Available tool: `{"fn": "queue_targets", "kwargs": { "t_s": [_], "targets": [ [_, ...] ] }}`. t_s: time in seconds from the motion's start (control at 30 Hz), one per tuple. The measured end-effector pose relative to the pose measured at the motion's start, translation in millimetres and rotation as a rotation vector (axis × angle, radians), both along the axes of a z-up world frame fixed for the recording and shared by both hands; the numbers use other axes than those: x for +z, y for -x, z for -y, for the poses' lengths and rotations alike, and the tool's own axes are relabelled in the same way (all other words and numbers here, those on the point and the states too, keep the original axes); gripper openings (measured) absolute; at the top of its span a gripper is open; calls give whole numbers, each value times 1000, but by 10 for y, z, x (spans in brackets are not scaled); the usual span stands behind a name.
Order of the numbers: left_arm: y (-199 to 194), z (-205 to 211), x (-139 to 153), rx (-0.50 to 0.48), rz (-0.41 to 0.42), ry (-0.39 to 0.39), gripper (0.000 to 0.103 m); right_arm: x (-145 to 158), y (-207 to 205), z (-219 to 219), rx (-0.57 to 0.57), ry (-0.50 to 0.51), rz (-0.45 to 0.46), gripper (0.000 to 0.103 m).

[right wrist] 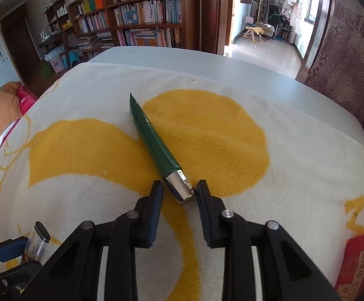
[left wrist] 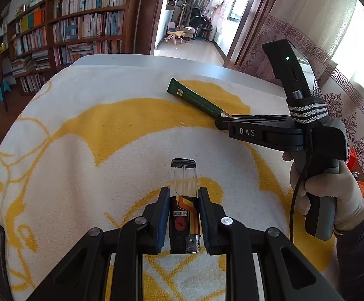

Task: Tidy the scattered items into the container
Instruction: 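Grasp the green gold-capped tube with the right tool while the left tool holds the lighter, then carry the lighter and green tube into the tin and open both tools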

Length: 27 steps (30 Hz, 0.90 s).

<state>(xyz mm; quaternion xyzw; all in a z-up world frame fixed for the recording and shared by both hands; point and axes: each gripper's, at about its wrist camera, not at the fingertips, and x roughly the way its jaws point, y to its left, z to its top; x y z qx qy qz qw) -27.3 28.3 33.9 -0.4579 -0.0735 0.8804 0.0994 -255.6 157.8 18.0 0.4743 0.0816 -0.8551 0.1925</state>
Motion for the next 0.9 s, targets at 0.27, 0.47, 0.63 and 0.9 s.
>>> {"fn": "queue_targets", "kwargs": {
  "t_s": [0.27,0.47,0.63,0.9],
  "targets": [
    [-6,-56,-2,-13,-3,4,24,55,-183,-140,-23,50,0,21],
    [-27,-80,22,-18,-15,7,24,195,-380,-271,-38,124,-11,20],
    [-59,-123,53,-27,-28,14,24,365,-542,-443,-65,183,-38,19],
    [-100,-157,112,-37,-44,5,24,571,-801,-708,-109,252,-88,19]
  ]
}}
